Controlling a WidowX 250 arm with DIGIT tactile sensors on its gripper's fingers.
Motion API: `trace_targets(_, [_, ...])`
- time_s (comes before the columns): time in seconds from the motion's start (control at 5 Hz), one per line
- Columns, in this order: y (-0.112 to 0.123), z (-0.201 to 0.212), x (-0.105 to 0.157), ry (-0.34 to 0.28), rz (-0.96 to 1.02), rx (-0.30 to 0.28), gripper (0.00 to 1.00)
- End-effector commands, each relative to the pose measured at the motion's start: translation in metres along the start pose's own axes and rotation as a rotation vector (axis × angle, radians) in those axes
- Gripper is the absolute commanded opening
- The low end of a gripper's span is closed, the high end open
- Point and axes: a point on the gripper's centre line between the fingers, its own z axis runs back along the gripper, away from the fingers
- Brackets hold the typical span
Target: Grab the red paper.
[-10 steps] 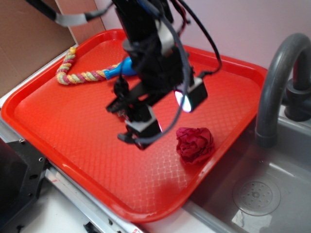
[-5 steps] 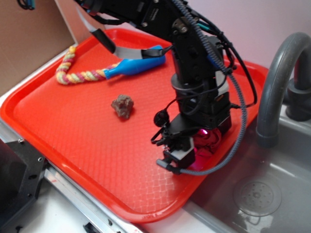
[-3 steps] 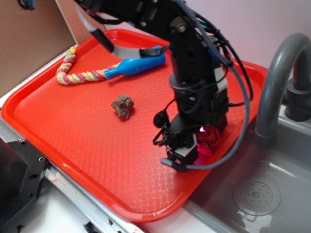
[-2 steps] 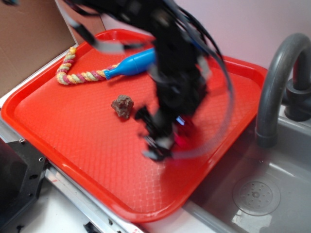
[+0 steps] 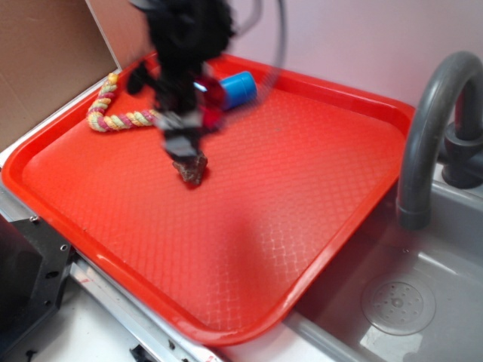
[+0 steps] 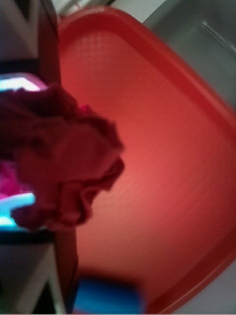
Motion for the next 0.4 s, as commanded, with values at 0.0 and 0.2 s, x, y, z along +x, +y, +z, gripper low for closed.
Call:
trace_targets(0.0, [-0.0052,0.0599,-0.0535,-0.044,0.482,0.023,0.0])
trace_targets(0.2, [0.0007,0.0571,-0.0488,-0.067,0.659,-0.009,0.0])
